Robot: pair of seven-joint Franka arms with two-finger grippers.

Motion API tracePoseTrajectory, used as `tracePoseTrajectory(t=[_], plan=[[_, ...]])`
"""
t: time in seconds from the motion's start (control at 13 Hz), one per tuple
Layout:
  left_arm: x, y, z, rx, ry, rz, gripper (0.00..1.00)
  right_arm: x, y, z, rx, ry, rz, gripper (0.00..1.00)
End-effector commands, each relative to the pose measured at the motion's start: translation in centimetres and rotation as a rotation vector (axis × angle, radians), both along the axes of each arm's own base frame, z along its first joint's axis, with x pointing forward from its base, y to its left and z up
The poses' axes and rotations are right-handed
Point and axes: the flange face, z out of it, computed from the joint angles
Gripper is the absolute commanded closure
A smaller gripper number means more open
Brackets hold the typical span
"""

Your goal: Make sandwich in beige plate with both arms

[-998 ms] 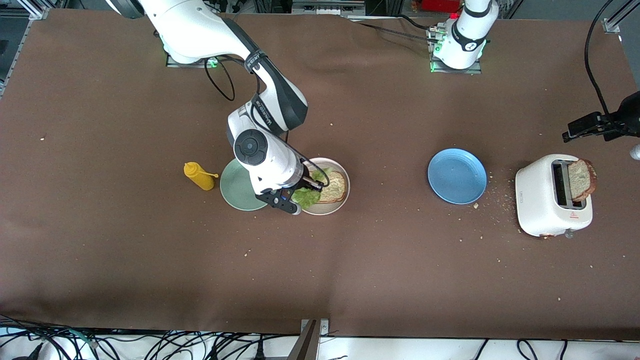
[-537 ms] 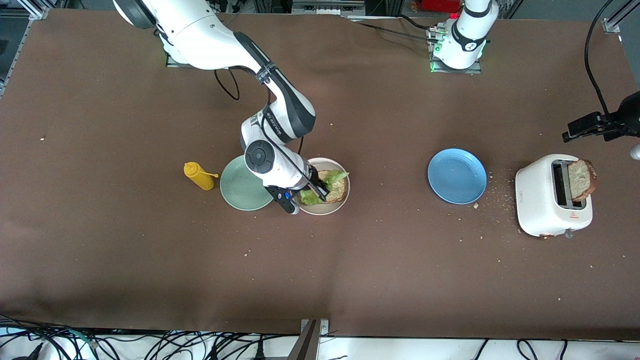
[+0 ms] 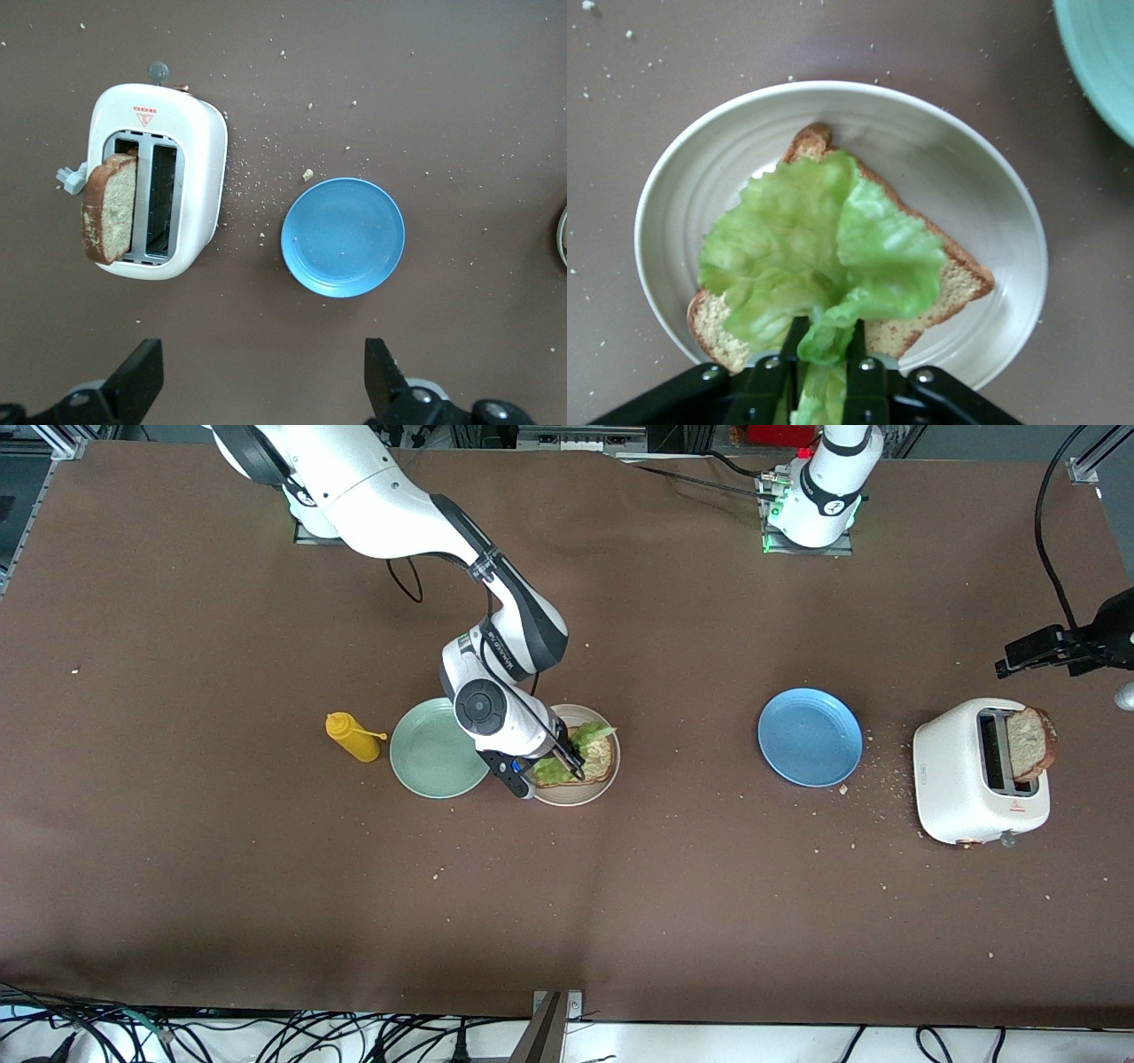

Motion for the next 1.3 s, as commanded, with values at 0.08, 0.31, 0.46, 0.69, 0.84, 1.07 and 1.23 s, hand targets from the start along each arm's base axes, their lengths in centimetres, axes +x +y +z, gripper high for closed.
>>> tracePoseTrajectory(t=[0.08,0.31,0.46,0.69,0.84,1.07,1.23], plan=[[0.4,0.2,0.3,-0.025,-0.012,-0.014,0.0,0.0,-0.9,3.6,-0.056,0.016,0.034,0.0],[0.4,0.2,0.3,-0.025,-0.012,-0.014,0.0,0.5,-3.1,7.1,-0.139,0.015,0.111,0.0],[0.4,0.4,0.3,-0.019,-0.012,-0.013,0.0,1.5,-5.7,10.4,-0.142,0.015,0.181,0.0],[0.3,1.5,0.3,-0.024,-0.013,0.007,0.0,3.0,-11.3,14.8,-0.142,0.041,0.32,0.0],[0.3,1.9,-0.1,-0.02,-0.005,0.031,0.0,3.9,-15.4,17.8,-0.117,0.042,0.435,0.0],[0.8,2.9,-2.0,-0.015,0.032,0.037,0.0,5.4,-22.3,21.7,-0.097,0.013,0.59,0.0],[1.1,3.9,-2.8,-0.018,0.042,0.048,0.0,5.9,-26.4,23.9,-0.091,-0.008,0.685,0.0]])
